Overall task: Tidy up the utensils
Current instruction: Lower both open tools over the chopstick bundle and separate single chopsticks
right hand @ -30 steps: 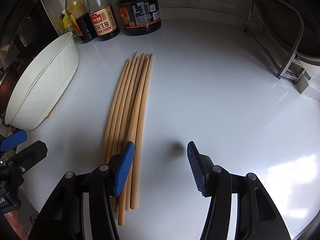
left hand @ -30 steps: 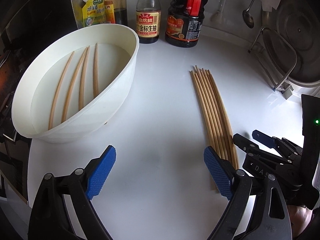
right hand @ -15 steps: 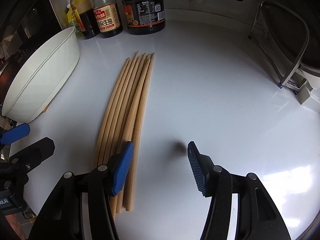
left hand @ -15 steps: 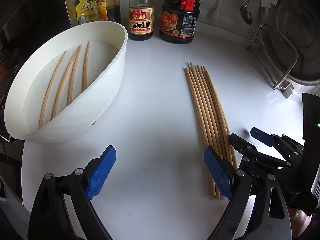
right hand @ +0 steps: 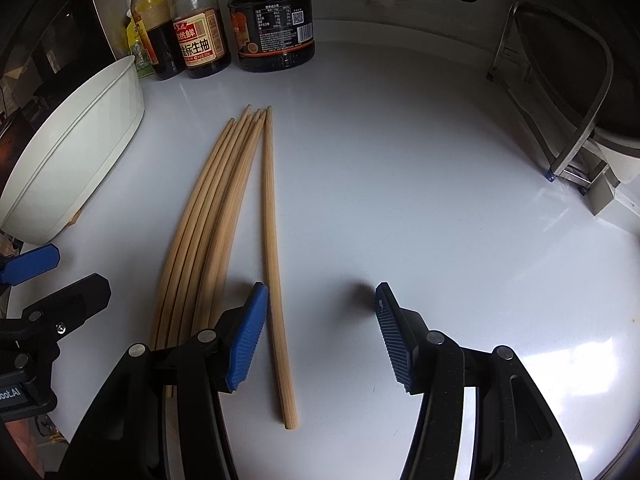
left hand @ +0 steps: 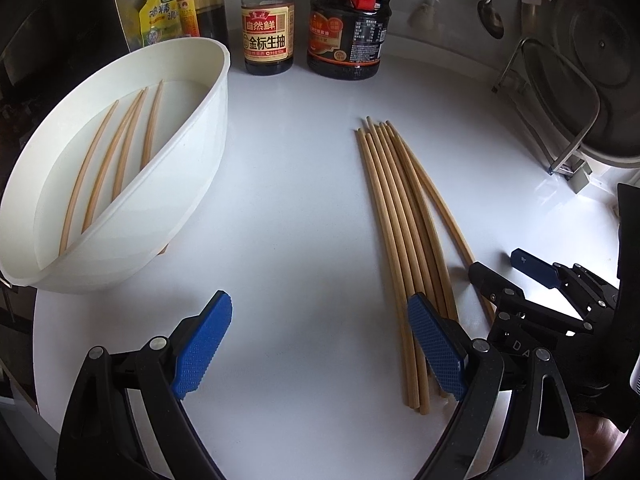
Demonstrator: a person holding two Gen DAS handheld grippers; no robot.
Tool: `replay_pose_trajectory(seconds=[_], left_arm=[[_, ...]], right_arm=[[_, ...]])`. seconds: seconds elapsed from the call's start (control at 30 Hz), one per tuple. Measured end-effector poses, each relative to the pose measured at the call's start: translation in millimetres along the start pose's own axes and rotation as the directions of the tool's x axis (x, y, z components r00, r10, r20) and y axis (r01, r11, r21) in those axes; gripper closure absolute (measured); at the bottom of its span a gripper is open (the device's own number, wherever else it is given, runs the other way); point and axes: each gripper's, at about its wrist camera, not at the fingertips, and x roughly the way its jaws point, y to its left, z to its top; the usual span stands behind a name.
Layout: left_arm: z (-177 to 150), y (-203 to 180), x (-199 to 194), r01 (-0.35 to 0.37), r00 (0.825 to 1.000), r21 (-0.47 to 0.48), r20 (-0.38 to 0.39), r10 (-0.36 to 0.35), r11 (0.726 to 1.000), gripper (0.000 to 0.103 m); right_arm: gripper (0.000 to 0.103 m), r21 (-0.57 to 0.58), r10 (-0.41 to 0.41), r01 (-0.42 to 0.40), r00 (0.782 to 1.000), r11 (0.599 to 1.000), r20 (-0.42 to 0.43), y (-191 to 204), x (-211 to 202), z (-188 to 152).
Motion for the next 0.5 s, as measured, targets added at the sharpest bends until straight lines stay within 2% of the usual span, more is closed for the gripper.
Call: replay_pose_trajectory(seconds=[0.5], left_arm=[[1.1,-11.8,26.9,-0.011,0.999,0.001,-0.044,0.011,1.0,0.015]], right_arm=[[0.05,0.0,0.012,-0.012,1.0,1.0,0.004,-10.2,0.0,0.2]])
